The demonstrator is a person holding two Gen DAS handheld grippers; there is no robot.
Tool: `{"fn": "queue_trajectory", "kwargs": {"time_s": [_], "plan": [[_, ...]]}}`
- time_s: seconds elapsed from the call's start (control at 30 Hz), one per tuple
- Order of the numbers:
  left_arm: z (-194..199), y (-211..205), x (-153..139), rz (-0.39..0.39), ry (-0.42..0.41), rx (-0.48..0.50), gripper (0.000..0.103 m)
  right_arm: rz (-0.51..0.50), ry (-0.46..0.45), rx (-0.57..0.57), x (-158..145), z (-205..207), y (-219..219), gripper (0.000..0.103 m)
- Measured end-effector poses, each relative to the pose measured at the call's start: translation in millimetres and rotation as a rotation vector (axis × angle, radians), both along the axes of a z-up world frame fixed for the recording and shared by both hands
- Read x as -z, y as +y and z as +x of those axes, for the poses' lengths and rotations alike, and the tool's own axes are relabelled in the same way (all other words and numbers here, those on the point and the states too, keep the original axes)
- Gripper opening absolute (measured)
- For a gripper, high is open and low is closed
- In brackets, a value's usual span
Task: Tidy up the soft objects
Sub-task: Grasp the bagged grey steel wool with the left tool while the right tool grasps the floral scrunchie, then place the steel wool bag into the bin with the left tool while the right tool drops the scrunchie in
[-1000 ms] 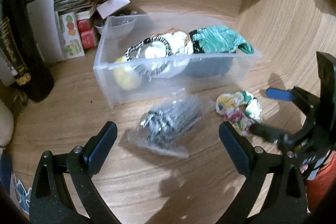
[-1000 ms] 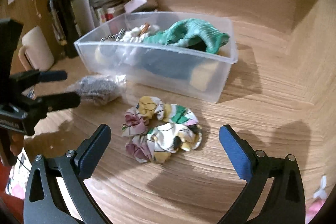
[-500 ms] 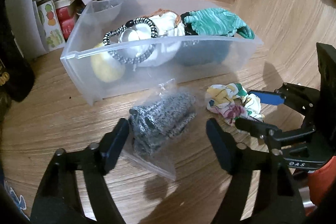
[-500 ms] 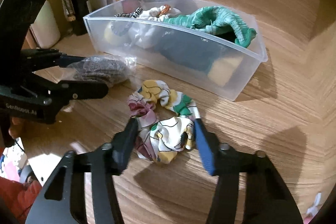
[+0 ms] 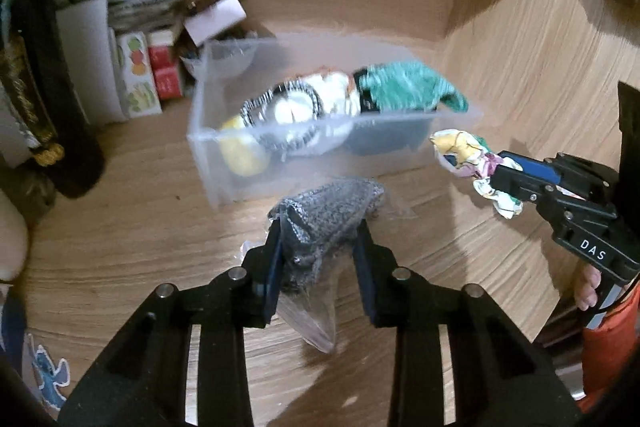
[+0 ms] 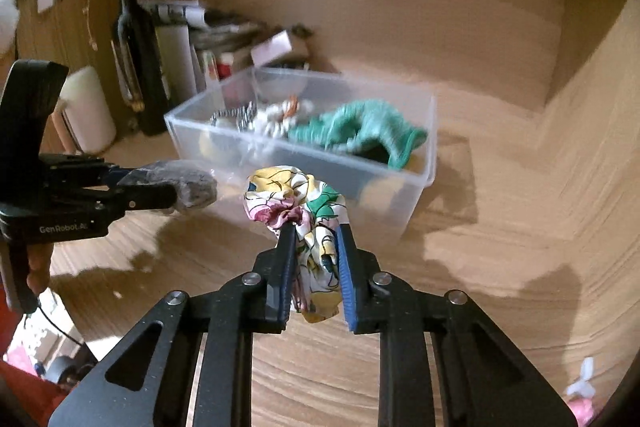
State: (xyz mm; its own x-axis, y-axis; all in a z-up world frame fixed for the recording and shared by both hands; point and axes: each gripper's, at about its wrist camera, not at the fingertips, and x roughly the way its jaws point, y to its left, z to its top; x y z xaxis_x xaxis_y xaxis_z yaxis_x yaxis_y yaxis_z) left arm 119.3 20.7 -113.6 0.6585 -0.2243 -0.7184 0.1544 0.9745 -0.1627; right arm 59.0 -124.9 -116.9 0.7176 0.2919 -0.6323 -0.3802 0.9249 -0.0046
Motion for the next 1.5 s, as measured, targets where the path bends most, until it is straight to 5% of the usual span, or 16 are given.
{"fn": "queue_trajectory", "kwargs": {"time_s": [0.43,0.73,1.2,1.5], "plan": [[-9,21,-72,-0.017,-0.203,-0.068,0.033,0.029,-0.143,0.039,-46,9,-3,0.018],[10,33,-89,-0.025,-0.285,-0.113,0.033,0.036,-0.203,0.04,-60,32,2,0.018],[71,27,-49,-0.023,-0.187,-0.101,0.033,0.083,-0.157,-0.013,-50,79,25,0.018],[100,8,-17,0.022,-0.108,-0.067,0.033,0.049,-0.001,-0.03,-12,115,37,0.019]]}}
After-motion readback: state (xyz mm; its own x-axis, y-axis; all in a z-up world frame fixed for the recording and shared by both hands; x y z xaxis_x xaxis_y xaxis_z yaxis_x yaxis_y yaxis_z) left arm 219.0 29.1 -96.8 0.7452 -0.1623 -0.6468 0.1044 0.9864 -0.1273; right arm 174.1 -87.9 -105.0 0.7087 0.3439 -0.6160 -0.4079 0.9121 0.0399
